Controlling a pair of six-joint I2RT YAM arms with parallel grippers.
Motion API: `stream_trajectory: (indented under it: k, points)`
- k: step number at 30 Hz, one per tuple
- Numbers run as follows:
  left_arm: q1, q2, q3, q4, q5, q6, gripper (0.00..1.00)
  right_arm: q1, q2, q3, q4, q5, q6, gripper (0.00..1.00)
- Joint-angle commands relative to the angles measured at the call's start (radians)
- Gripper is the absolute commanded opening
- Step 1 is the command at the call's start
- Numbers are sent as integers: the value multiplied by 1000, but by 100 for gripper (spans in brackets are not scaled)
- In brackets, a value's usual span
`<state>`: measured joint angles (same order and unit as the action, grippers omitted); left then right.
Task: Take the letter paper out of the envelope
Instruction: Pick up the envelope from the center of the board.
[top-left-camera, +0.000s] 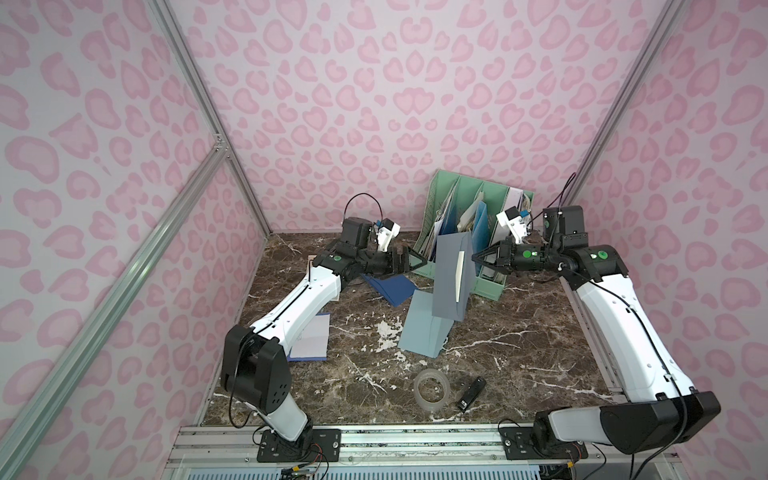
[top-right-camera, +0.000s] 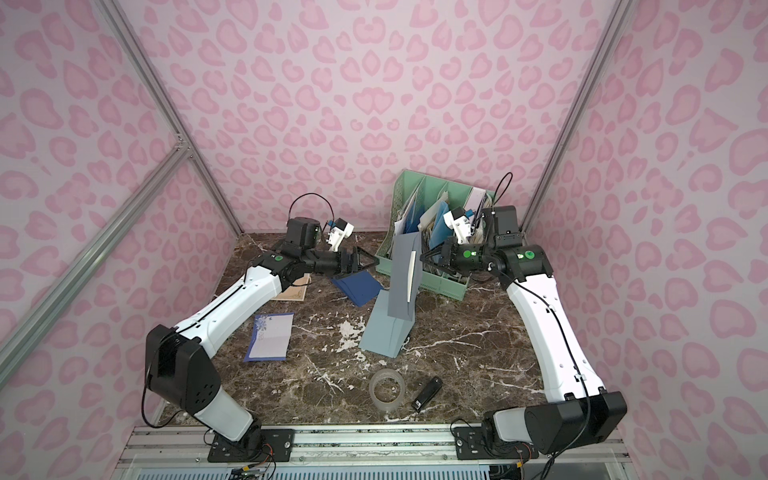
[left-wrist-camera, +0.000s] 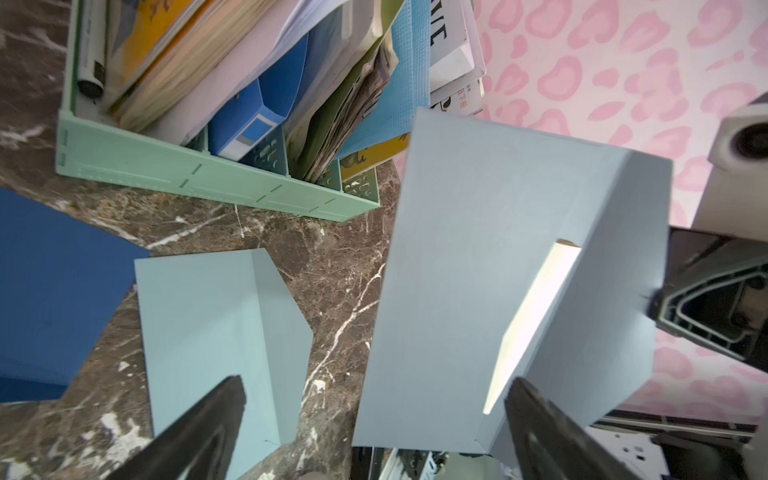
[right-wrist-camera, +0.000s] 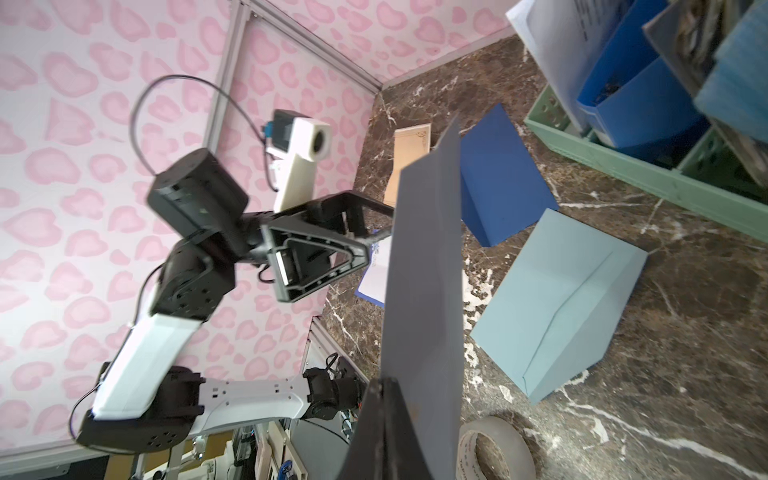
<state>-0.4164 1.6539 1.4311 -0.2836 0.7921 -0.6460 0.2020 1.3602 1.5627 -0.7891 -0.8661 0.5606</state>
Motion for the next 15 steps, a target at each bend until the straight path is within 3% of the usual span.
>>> stream_trajectory:
  k: [1,5,8,12,15]
  points:
    - [5,5,-4,175,163,-150,99,-22,-26,-27,151,-159,58,0]
    - [7,18,16,225,208,-188,99,-50,-61,-53,279,-217,164,0]
    - [5,32,16,400,242,-306,99,-61,-80,-62,370,-251,245,0]
    - [-4,55,51,468,267,-344,99,-63,-103,-86,507,-269,365,0]
    - [-8,70,37,656,287,-469,99,-67,-113,-99,559,-274,413,0]
